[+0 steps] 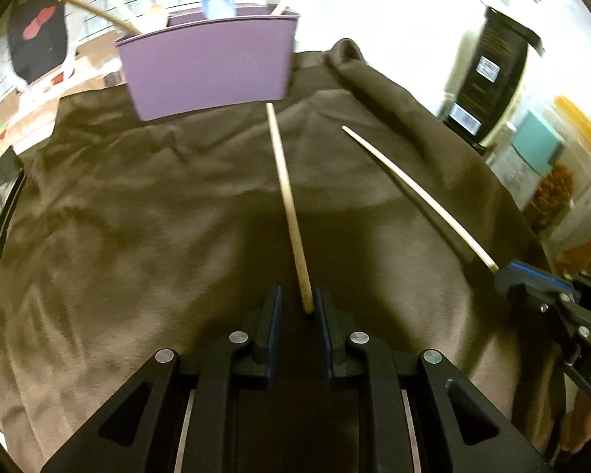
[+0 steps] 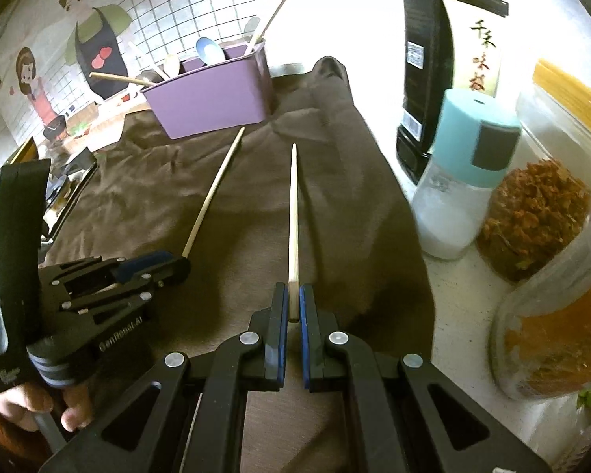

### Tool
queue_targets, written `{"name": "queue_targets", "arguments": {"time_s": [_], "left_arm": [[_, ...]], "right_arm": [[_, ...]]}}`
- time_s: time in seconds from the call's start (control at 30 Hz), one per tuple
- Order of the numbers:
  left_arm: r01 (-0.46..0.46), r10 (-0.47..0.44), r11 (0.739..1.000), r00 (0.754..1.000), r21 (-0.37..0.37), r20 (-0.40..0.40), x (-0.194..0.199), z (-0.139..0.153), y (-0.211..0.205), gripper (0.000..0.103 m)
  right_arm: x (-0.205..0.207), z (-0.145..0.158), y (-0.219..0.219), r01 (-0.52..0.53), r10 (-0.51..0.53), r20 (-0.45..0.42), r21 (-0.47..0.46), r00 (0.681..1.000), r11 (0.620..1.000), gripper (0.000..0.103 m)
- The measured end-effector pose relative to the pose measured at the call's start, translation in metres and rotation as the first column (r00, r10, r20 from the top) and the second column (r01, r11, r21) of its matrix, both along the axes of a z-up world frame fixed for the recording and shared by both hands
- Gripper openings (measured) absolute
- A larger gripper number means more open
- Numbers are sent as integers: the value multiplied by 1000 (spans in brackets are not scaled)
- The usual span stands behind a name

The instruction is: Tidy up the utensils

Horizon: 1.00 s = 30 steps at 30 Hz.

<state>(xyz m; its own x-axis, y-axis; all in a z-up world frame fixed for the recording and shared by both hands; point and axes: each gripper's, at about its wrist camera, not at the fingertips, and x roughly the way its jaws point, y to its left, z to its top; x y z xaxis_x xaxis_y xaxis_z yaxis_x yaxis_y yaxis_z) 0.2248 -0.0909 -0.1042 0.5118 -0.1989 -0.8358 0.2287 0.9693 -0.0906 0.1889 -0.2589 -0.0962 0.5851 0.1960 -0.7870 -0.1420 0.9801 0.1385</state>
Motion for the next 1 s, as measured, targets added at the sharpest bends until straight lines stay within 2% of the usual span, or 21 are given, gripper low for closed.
{"name": "queue_targets", "arguments": {"time_s": [0.4, 0.6, 0.67, 0.73, 0.8, 1.0], "left_arm": [[1, 0, 1000, 1000, -21, 25, 2, 5, 13, 18], [-25, 24, 1000, 1000, 5, 14, 7, 4, 29, 18], [-25, 25, 999, 1000, -29, 3, 7, 4, 35, 18], [-9, 9, 995, 1000, -104, -1, 4, 6, 38, 19], [20, -19, 991, 1000, -135, 3, 1, 9, 33, 19], [59, -59, 996, 998, -63, 4, 1, 0, 5, 22]], "right_arm": [[7, -2, 17, -27, 27, -13, -21, 1000, 999, 5], [8, -4, 16, -20, 19, -19, -15, 1000, 1000, 5], [8, -4, 15, -16, 16, -21, -13, 1000, 1000, 5], [8, -5, 14, -13, 13, -25, -11, 1000, 1000, 5], [9, -5, 14, -10, 10, -27, -12, 1000, 1000, 5], [10, -4, 16, -16, 15, -27, -23, 1000, 1000, 5]]}}
